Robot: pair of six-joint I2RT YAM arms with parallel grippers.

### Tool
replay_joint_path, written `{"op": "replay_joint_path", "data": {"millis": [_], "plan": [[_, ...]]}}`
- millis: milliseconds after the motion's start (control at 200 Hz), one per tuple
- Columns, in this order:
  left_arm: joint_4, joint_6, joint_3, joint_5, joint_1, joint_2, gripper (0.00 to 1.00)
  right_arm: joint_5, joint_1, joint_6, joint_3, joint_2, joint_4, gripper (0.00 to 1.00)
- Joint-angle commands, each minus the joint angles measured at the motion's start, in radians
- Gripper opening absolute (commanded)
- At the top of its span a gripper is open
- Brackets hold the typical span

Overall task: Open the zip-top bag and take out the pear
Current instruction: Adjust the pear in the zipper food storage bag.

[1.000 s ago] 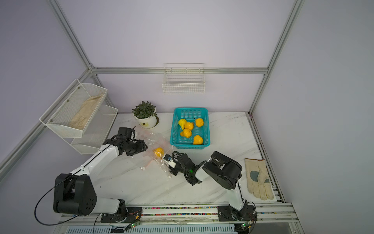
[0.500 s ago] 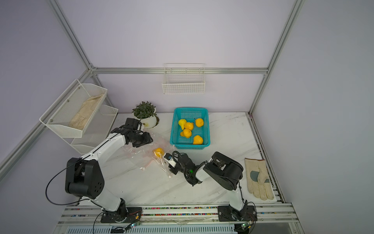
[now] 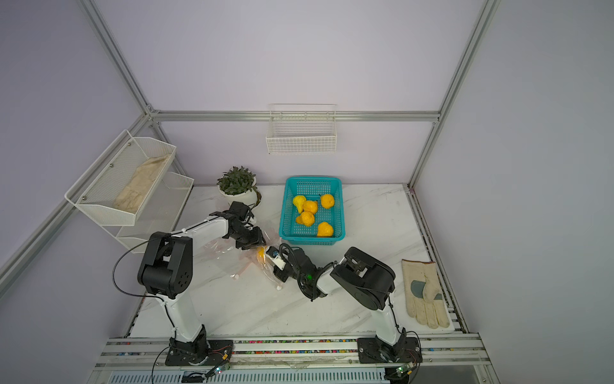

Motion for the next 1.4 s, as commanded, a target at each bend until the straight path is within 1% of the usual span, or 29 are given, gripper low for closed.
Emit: {"op": "replay_joint_path", "data": {"millis": [0, 80, 175, 280, 450, 545, 650, 785, 825, 885, 940, 990, 1060, 1220, 1320, 1390], "plan": [[0.025, 0.022, -0.034, 0.042, -0.015, 0.004, 0.35, -0.067, 0.0, 0.017, 0.05, 0.044, -0.04, 0.57], [0.041, 0.017, -0.063, 0.048, -0.02, 0.004, 0.27, -0.078, 0.001, 0.033, 0.065, 0.066, -0.039, 0.7], [0.058, 0.014, -0.092, 0.058, -0.028, 0.002, 0.2, -0.076, -0.002, 0.052, 0.081, 0.086, -0.03, 0.78], [0.071, 0.019, -0.114, 0.07, -0.047, 0.008, 0.14, -0.061, -0.004, 0.073, 0.105, 0.112, -0.018, 0.82], [0.079, 0.028, -0.142, 0.093, -0.08, 0.016, 0.04, 0.091, -0.005, 0.137, 0.138, 0.142, 0.022, 0.86], [0.1, 0.025, -0.169, 0.113, -0.091, 0.003, 0.02, 0.094, -0.006, 0.163, 0.162, 0.165, 0.026, 0.87], [0.124, 0.016, -0.194, 0.137, -0.093, -0.009, 0.0, 0.069, -0.007, 0.181, 0.168, 0.178, 0.017, 0.84], [0.186, 0.001, -0.223, 0.252, -0.093, -0.004, 0.0, 0.075, -0.008, 0.203, 0.163, 0.18, -0.006, 0.83], [0.195, -0.002, -0.23, 0.267, -0.092, -0.004, 0.0, 0.067, -0.008, 0.201, 0.155, 0.173, -0.005, 0.81], [0.195, -0.006, -0.246, 0.236, -0.091, -0.009, 0.0, 0.065, -0.007, 0.192, 0.132, 0.144, 0.002, 0.75], [0.187, -0.009, -0.259, 0.187, -0.079, -0.019, 0.0, 0.064, -0.008, 0.182, 0.101, 0.109, 0.004, 0.64], [0.185, -0.014, -0.27, 0.166, -0.055, -0.023, 0.0, 0.064, -0.008, 0.175, 0.069, 0.067, 0.002, 0.54], [0.184, -0.019, -0.286, 0.139, -0.01, -0.028, 0.0, 0.061, -0.008, 0.171, 0.024, 0.009, -0.016, 0.48], [0.168, 0.004, -0.297, 0.094, 0.078, -0.027, 0.0, 0.033, -0.008, 0.168, -0.077, -0.138, -0.101, 0.47], [0.154, 0.016, -0.289, 0.084, 0.105, -0.009, 0.0, 0.024, -0.008, 0.167, -0.127, -0.211, -0.163, 0.47], [0.154, 0.013, -0.285, 0.081, 0.108, -0.002, 0.0, 0.022, -0.008, 0.167, -0.155, -0.247, -0.203, 0.5]]}}
